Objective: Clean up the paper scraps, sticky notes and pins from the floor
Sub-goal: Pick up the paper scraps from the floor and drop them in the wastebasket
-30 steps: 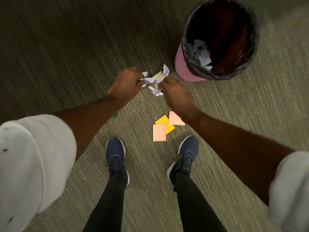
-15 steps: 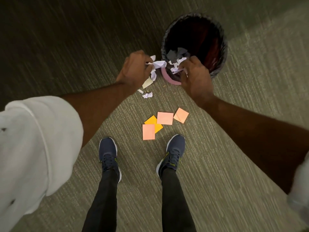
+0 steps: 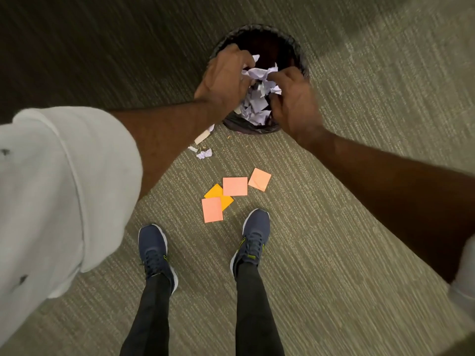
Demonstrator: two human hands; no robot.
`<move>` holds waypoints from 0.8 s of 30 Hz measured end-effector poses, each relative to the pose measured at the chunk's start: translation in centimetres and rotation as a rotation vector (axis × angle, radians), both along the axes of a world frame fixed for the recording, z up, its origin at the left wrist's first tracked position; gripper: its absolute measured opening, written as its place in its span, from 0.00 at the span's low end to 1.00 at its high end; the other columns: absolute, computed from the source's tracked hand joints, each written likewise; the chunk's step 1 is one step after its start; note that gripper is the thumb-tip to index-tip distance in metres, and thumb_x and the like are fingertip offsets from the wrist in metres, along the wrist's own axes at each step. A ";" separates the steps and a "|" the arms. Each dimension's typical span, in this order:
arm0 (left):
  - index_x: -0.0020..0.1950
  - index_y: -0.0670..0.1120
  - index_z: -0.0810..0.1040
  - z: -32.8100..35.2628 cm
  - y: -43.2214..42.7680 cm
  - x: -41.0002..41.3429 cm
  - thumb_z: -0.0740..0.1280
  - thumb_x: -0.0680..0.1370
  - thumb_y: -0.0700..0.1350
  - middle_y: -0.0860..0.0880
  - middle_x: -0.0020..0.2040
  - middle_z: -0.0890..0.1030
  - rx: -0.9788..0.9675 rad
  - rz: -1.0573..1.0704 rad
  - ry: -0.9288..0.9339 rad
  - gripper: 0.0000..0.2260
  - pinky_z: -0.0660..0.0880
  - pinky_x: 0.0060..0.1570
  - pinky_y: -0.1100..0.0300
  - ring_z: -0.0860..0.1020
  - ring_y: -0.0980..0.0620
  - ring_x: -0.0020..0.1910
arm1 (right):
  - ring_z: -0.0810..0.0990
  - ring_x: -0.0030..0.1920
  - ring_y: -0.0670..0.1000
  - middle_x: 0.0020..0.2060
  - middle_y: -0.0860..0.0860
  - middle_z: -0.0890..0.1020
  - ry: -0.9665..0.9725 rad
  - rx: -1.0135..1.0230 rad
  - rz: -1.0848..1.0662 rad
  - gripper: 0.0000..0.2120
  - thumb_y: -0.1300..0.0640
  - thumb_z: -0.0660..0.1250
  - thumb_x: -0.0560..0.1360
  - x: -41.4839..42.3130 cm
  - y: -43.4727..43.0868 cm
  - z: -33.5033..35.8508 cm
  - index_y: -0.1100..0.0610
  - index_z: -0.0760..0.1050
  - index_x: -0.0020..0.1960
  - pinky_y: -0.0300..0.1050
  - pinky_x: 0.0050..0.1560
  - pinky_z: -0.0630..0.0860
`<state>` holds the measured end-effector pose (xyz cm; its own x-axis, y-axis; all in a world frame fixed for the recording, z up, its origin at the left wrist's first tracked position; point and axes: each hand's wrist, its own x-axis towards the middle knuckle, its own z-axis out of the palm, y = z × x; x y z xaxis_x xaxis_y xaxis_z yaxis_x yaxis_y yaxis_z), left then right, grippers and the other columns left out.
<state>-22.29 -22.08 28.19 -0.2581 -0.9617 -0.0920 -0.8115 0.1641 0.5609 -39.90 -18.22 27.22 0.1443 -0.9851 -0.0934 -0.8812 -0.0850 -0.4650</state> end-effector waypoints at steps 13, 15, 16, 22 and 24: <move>0.79 0.49 0.58 -0.9 0.9 0.7 0.66 0.80 0.41 0.45 0.72 0.68 -0.011 -0.065 0.019 0.29 0.71 0.67 0.51 0.71 0.47 0.69 | 0.76 0.60 0.55 0.65 0.55 0.73 -0.012 -0.023 0.001 0.23 0.64 0.62 0.76 -0.6 0.6 -0.3 0.57 0.68 0.71 0.46 0.59 0.74; 0.78 0.52 0.56 -1.3 1.6 2.7 0.65 0.80 0.40 0.46 0.73 0.67 0.025 -0.023 -0.020 0.30 0.70 0.69 0.48 0.71 0.46 0.70 | 0.77 0.58 0.55 0.65 0.55 0.73 -0.013 -0.012 0.052 0.22 0.64 0.62 0.77 0.0 1.4 -0.7 0.57 0.68 0.71 0.43 0.57 0.73; 0.78 0.52 0.56 -1.5 2.0 3.8 0.65 0.80 0.39 0.46 0.73 0.67 0.047 0.000 -0.039 0.30 0.69 0.70 0.47 0.70 0.46 0.70 | 0.77 0.58 0.55 0.64 0.55 0.74 -0.005 -0.011 0.088 0.22 0.63 0.62 0.77 0.2 1.9 -1.0 0.57 0.68 0.71 0.41 0.56 0.72; 0.77 0.48 0.60 -4.4 5.2 11.6 0.65 0.79 0.37 0.42 0.70 0.70 0.131 0.052 -0.104 0.28 0.70 0.69 0.49 0.73 0.42 0.67 | 0.77 0.54 0.59 0.60 0.58 0.75 0.035 0.007 0.337 0.17 0.63 0.57 0.79 2.6 4.7 -3.7 0.60 0.70 0.67 0.55 0.51 0.77; 0.75 0.46 0.64 -5.9 6.6 13.6 0.64 0.79 0.38 0.41 0.67 0.72 0.147 0.046 -0.107 0.25 0.72 0.66 0.47 0.74 0.40 0.64 | 0.76 0.54 0.61 0.58 0.59 0.75 0.046 0.046 0.448 0.16 0.64 0.57 0.78 3.8 5.7 -5.1 0.61 0.71 0.65 0.56 0.50 0.76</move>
<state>-8.71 -15.47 22.30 -0.1950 -0.9466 -0.2570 -0.8726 0.0478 0.4861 -36.05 -12.50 22.12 0.5501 -0.8211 -0.1521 -0.7822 -0.4428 -0.4383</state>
